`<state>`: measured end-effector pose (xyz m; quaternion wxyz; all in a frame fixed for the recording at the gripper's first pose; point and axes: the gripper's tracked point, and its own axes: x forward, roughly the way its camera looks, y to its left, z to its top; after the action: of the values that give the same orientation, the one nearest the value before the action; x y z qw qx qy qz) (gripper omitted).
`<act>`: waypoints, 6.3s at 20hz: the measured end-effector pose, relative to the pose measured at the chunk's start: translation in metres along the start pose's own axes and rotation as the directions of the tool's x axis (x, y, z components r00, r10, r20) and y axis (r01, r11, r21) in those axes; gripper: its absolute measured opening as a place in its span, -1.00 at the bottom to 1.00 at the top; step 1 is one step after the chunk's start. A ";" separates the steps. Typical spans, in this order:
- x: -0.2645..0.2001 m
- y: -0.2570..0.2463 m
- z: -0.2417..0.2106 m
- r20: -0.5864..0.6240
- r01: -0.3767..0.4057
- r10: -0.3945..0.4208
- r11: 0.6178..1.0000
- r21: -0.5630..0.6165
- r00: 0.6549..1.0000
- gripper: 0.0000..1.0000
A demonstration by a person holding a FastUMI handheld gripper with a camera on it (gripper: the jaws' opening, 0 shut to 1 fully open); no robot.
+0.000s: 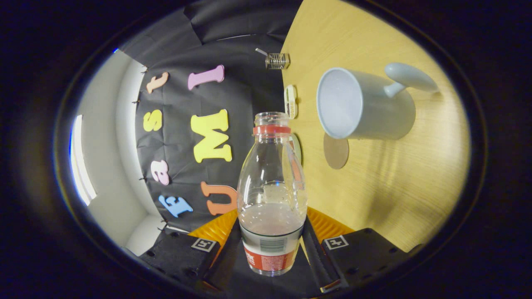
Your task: Take the bottle from table, then pour the juice into the cup, finally place the bottle on the coaster
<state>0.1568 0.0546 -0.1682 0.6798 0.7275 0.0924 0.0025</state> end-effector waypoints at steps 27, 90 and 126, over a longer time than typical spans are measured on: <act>-0.002 0.034 -0.013 -0.021 -0.055 0.057 0.994 0.099 0.998 0.59; -0.012 0.116 -0.010 0.038 -0.149 0.146 0.904 0.400 0.989 0.59; -0.020 0.108 0.022 0.122 -0.080 0.059 0.980 0.179 0.991 0.59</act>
<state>0.1543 0.0240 -0.0609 0.6135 0.7889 0.0269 -0.0247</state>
